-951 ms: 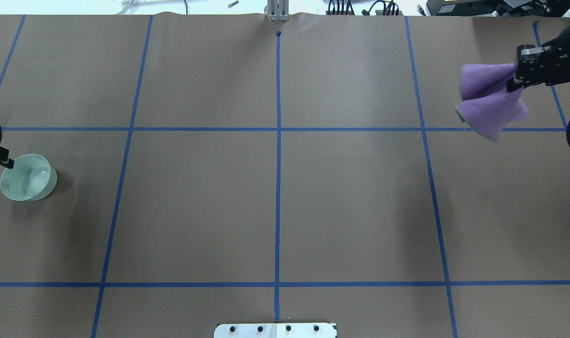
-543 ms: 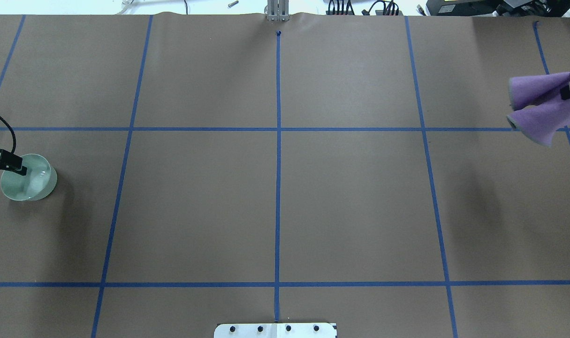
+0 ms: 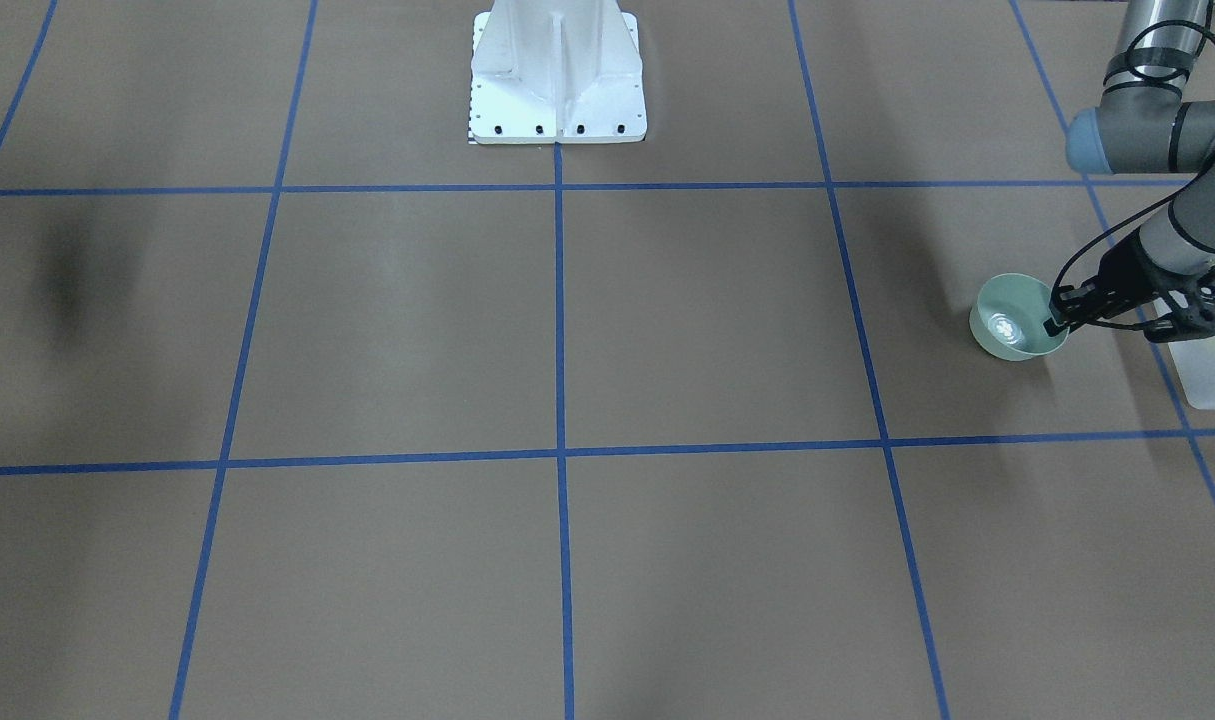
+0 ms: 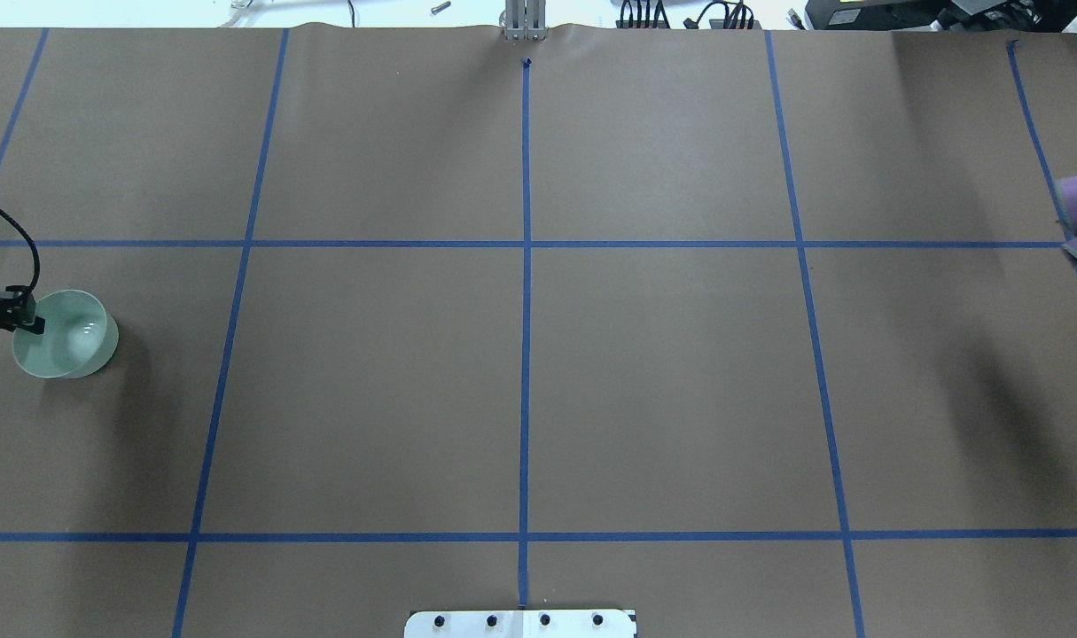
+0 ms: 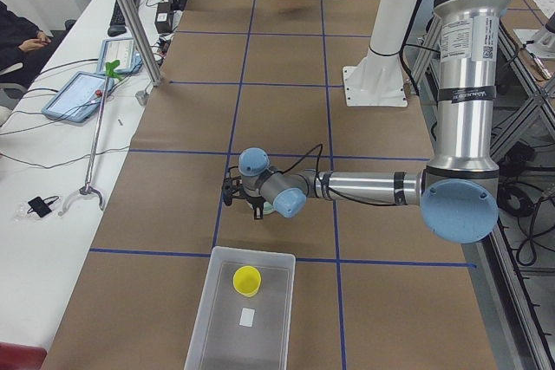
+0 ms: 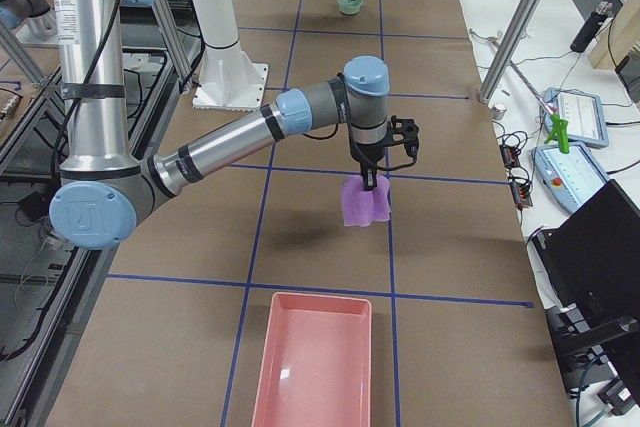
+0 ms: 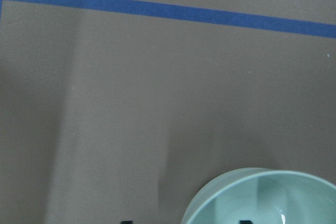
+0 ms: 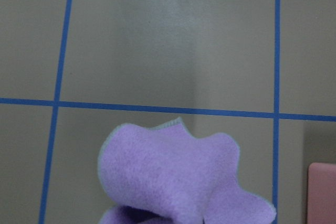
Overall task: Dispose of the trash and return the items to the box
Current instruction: 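Drop the cloth into the pink bin while the left gripper lifts the green bowl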
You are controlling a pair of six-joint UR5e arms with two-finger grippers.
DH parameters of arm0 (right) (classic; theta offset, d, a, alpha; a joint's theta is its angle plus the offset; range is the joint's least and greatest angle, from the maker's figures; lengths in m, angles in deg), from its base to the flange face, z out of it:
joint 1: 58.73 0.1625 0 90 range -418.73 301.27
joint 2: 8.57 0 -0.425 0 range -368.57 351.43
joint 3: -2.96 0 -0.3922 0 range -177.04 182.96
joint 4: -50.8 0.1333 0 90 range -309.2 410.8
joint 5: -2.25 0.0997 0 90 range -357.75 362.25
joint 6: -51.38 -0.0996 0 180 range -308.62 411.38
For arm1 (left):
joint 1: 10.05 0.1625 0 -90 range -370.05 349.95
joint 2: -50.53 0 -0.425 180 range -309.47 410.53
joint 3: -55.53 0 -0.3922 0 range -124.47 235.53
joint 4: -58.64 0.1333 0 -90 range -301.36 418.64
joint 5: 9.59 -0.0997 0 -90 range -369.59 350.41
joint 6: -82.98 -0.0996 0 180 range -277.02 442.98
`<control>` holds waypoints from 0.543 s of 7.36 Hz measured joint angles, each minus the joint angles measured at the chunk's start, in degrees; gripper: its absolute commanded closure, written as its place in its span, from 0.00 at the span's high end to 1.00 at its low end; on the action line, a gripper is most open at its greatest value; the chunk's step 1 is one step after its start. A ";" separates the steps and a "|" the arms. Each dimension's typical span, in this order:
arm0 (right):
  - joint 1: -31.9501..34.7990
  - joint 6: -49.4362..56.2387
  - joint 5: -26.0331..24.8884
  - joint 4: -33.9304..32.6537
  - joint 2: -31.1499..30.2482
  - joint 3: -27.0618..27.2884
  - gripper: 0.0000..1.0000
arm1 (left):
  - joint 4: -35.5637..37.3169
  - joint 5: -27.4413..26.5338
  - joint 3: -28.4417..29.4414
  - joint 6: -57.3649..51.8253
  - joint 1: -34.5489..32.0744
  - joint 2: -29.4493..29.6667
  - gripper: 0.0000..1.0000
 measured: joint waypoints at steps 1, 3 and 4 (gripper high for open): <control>2.78 5.20 -0.84 0.11 -0.61 -2.29 0.00 | 0.51 2.87 -0.41 0.18 -0.21 0.43 0.00; 10.44 17.93 -2.17 0.39 -0.89 -8.59 0.00 | 5.87 9.34 -3.86 0.27 -2.72 1.54 0.00; 13.82 23.01 -2.40 0.57 -0.91 -11.88 0.00 | 12.19 10.73 -8.27 0.25 -3.73 2.03 0.00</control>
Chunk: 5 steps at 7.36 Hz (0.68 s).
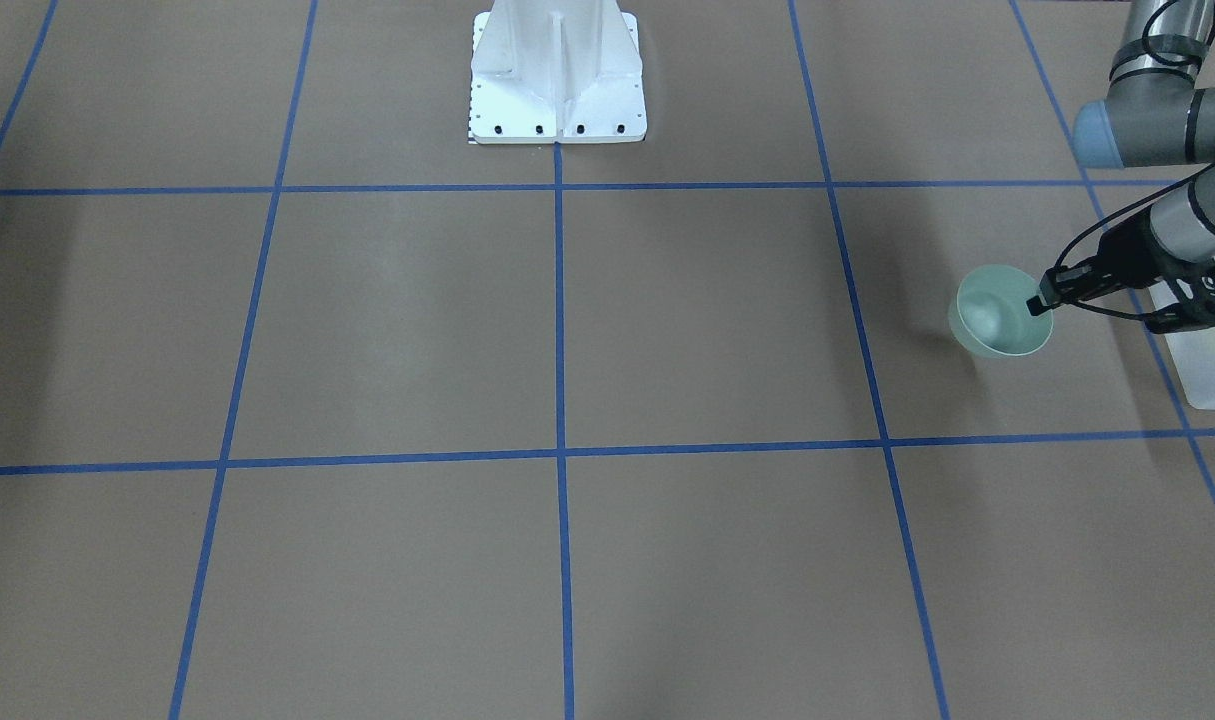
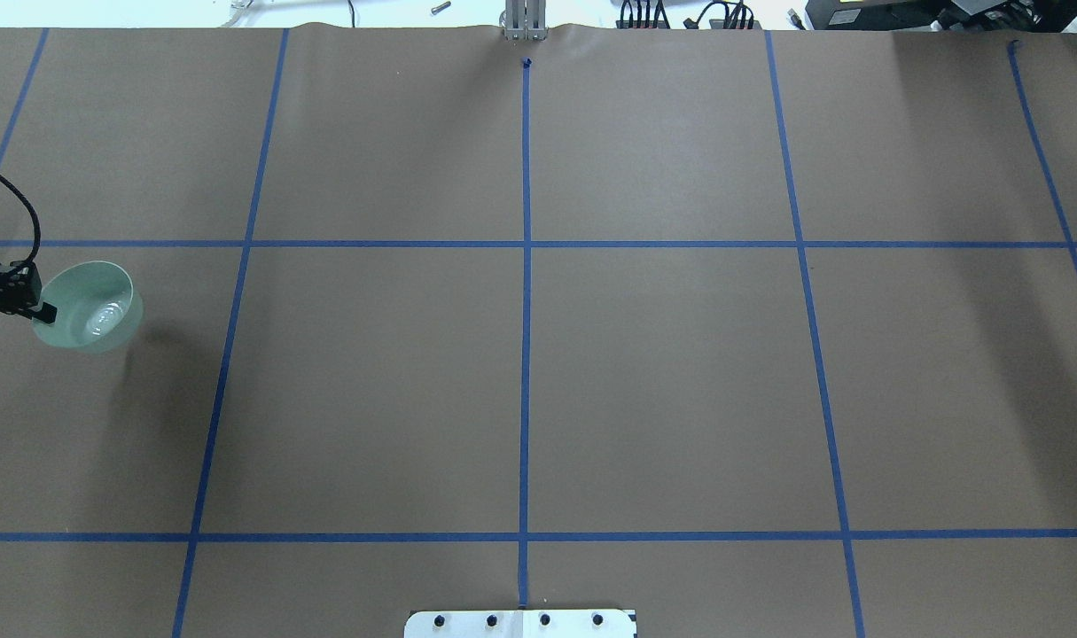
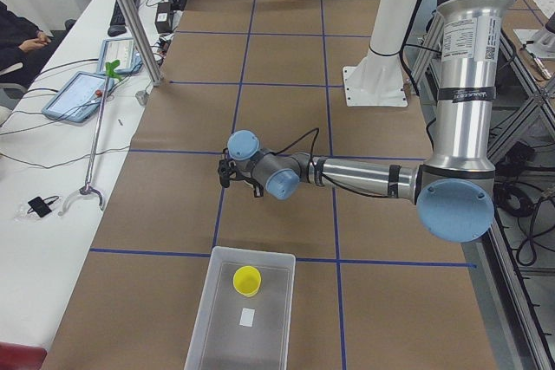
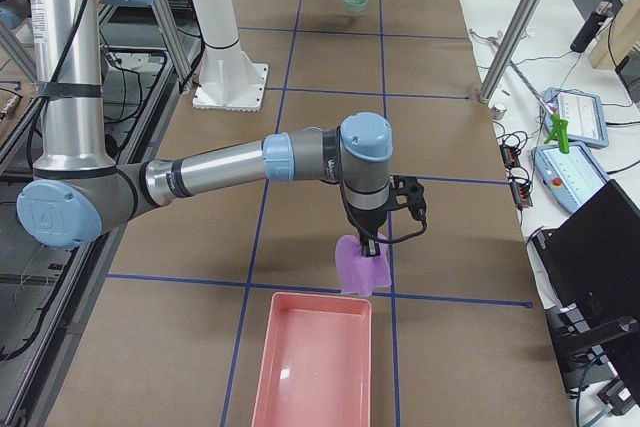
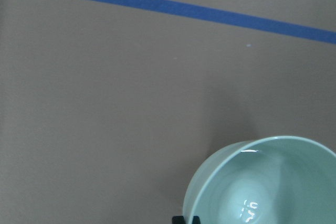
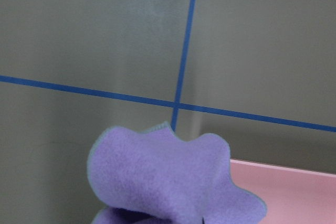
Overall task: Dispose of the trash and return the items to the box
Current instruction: 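Drop the cloth into the pink bin while the left gripper lifts the green bowl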
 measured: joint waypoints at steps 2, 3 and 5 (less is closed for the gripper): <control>3.80 6.19 -0.45 0.74 0.12 -6.77 0.00 | 13.05 0.89 -7.01 -0.35 -2.52 2.89 0.00; 4.35 7.12 -1.76 2.07 0.07 -9.91 0.00 | 16.56 1.04 -8.09 -0.68 -3.91 3.99 0.00; 4.57 7.49 -5.07 6.34 -0.60 -15.34 1.00 | 21.10 1.11 -8.05 -1.76 -6.26 6.42 0.00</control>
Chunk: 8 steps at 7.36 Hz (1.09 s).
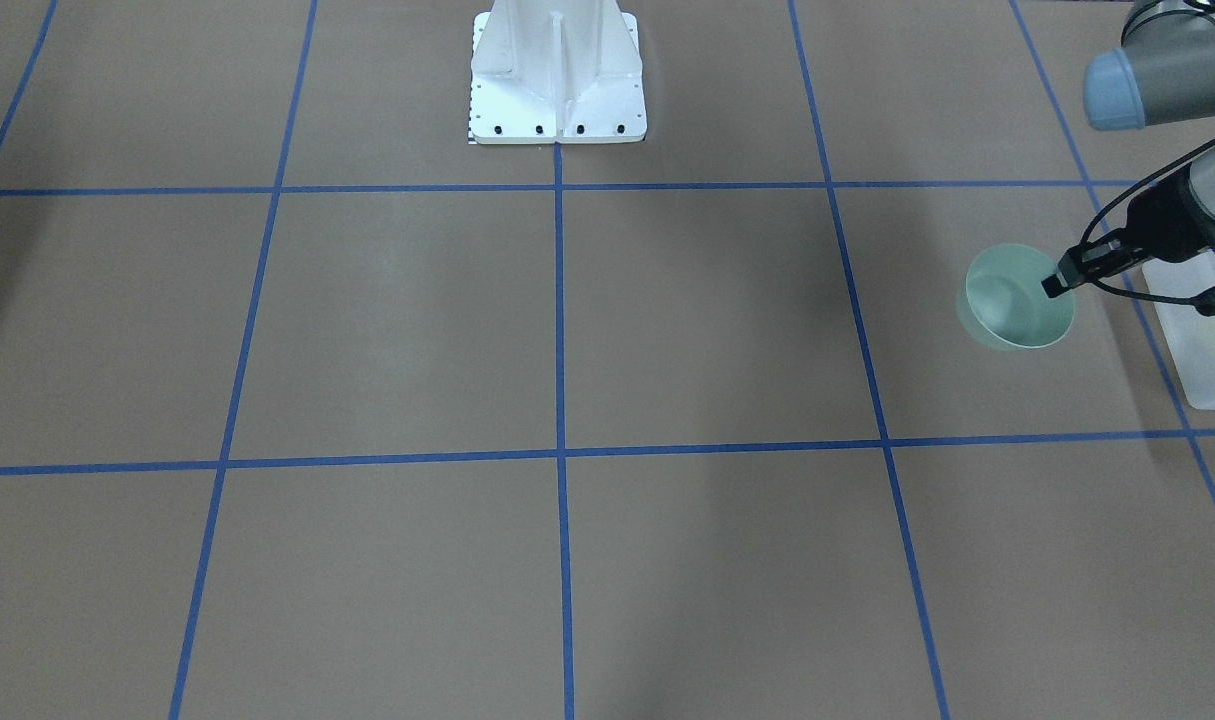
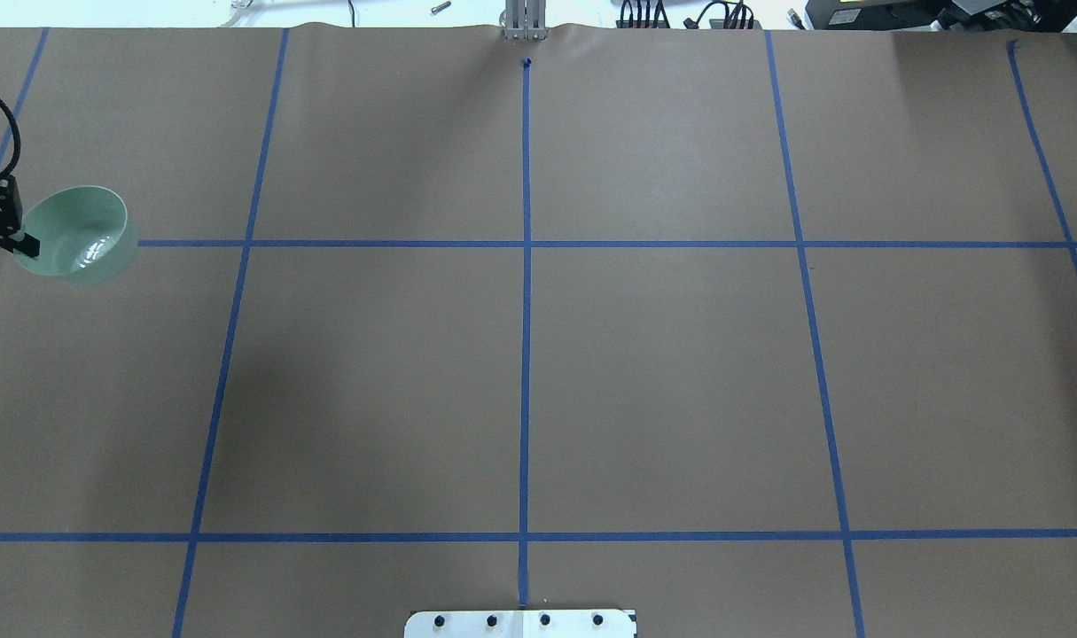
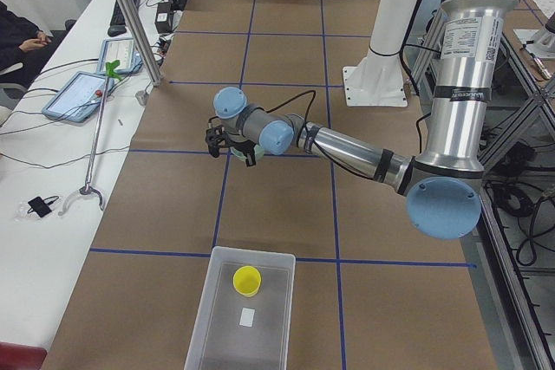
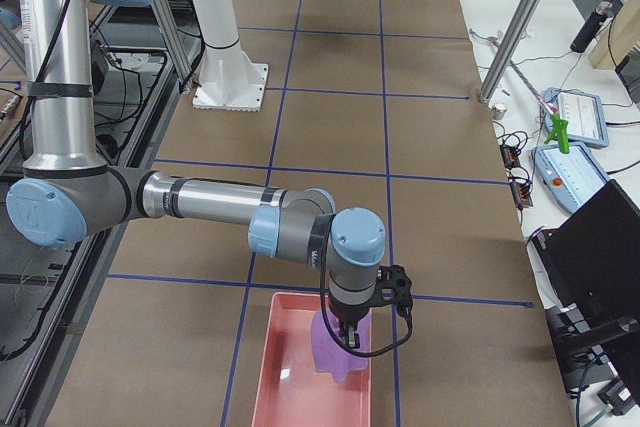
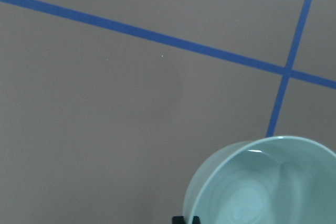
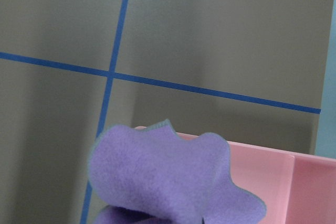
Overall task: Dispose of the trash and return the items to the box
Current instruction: 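Drop the cloth into the pink bin while the left gripper lifts the green bowl, then place the green bowl into the clear bin with the left gripper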
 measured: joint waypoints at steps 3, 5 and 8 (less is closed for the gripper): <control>0.00 -0.58 0.80 7.40 -2.32 -0.58 1.00 | 9.07 -0.18 1.18 -12.66 -7.20 1.46 0.00; 0.01 -0.81 6.91 8.20 -2.57 2.16 1.00 | 11.31 -0.47 5.71 -22.52 -15.03 1.52 0.00; -0.95 -4.91 12.74 7.69 -2.59 7.21 1.00 | 11.00 -0.86 17.91 -34.70 -26.44 1.20 0.00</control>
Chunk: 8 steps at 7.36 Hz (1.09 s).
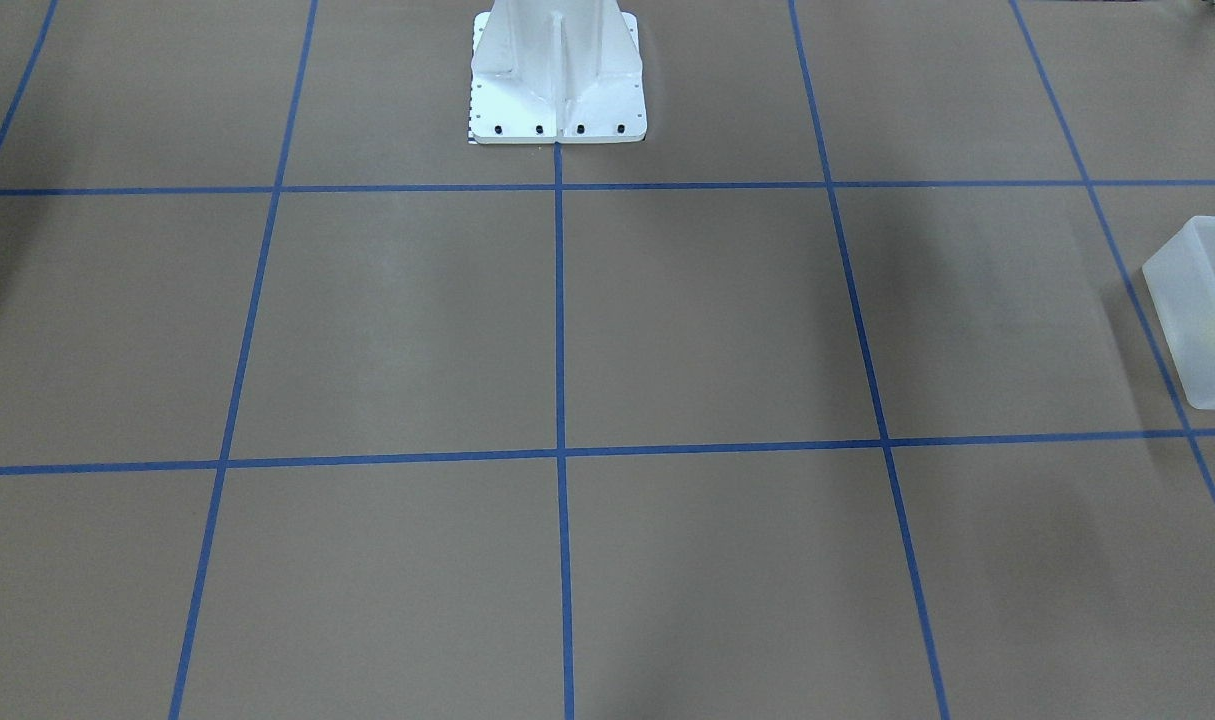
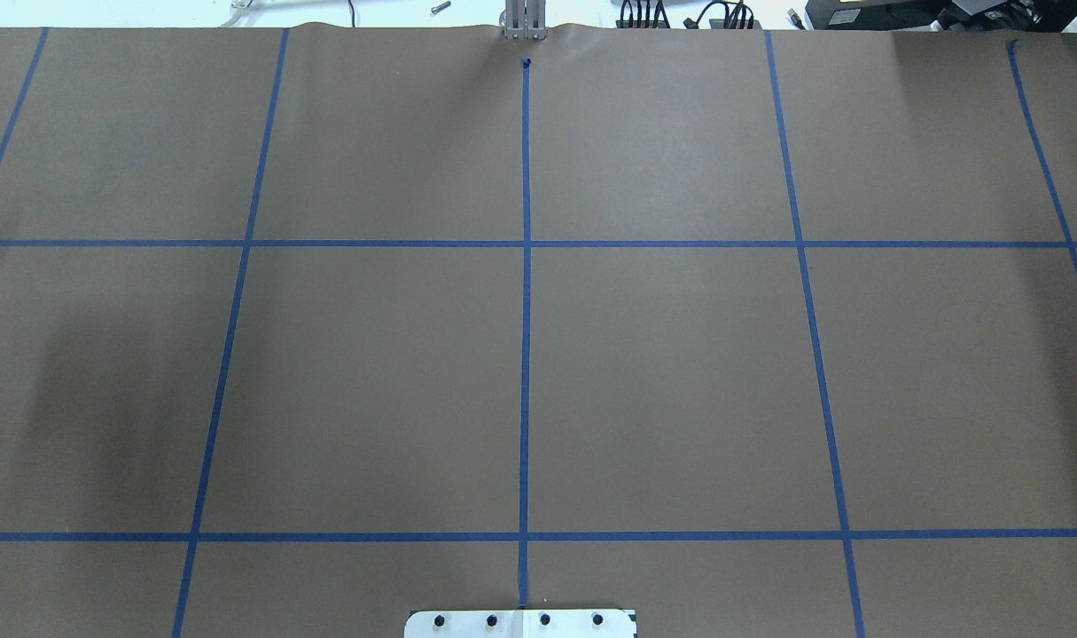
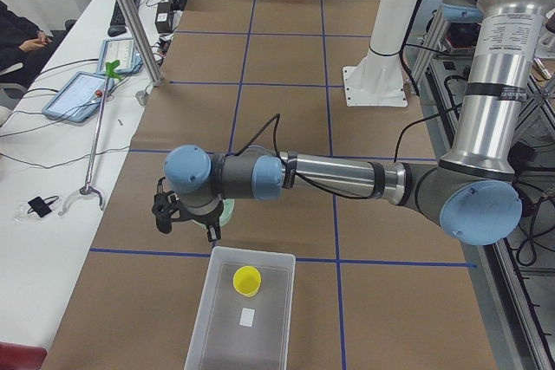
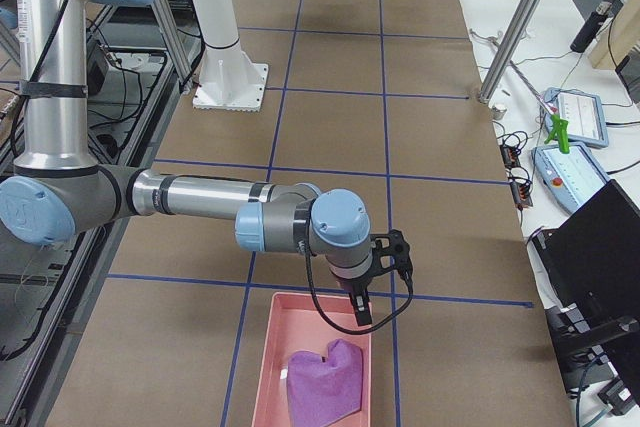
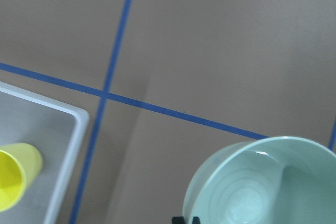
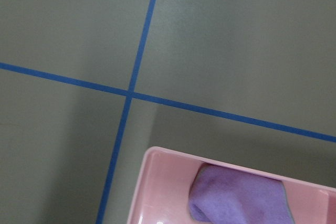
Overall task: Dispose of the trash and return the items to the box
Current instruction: 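Place the green bowl into the clear bin with the left gripper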
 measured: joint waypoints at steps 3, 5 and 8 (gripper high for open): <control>-4.74 -9.23 1.27 -0.15 -0.01 6.08 1.00 | -2.78 -0.04 11.52 -3.62 -6.70 -2.09 0.00; -7.02 -13.91 2.24 -0.21 -0.06 9.34 1.00 | -10.91 -1.08 18.48 -2.75 -7.82 -3.62 0.00; -9.09 -18.12 2.85 -0.21 -0.34 11.94 1.00 | -29.68 -11.37 28.08 5.68 -7.79 -3.45 0.00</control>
